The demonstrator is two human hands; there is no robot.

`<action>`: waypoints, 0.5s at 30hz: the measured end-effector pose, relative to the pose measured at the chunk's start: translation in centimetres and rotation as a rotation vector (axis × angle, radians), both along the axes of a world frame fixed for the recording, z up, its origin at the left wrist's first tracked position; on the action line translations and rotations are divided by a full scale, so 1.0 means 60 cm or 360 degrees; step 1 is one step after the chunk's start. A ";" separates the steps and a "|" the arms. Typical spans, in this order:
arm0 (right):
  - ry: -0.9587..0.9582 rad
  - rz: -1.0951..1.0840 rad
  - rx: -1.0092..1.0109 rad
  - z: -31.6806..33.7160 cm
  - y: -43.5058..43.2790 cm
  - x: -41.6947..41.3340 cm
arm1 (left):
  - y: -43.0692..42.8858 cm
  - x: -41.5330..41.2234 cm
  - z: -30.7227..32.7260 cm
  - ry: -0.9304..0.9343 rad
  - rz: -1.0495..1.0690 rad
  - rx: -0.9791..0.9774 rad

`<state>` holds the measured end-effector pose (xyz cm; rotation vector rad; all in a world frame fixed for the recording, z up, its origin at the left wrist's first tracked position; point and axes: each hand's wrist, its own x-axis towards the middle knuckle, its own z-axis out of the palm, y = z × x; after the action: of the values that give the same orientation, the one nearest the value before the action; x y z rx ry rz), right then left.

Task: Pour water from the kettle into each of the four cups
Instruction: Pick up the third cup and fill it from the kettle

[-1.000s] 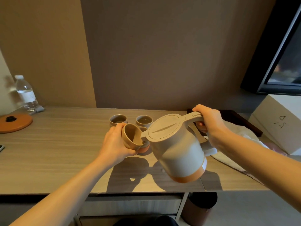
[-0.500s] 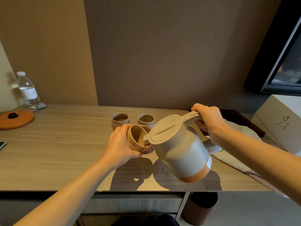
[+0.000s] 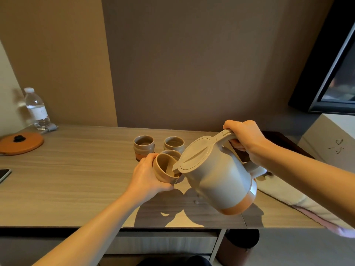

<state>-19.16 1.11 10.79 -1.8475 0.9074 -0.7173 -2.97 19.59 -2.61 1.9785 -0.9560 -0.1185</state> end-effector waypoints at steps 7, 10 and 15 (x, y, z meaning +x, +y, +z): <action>0.0043 0.0012 -0.0069 0.013 -0.003 0.005 | -0.006 -0.010 0.008 0.0020 -0.0003 -0.0012; 0.0052 0.0018 -0.0088 0.017 -0.005 0.007 | -0.008 -0.013 0.011 0.0035 -0.0007 -0.0010; 0.0058 0.0010 -0.0120 0.022 -0.008 0.011 | -0.010 -0.014 0.011 0.0058 -0.0016 -0.0044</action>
<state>-18.50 0.64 12.11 -1.9345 0.9084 -0.7250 -3.82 18.98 -1.98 1.9400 -0.9394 -0.1455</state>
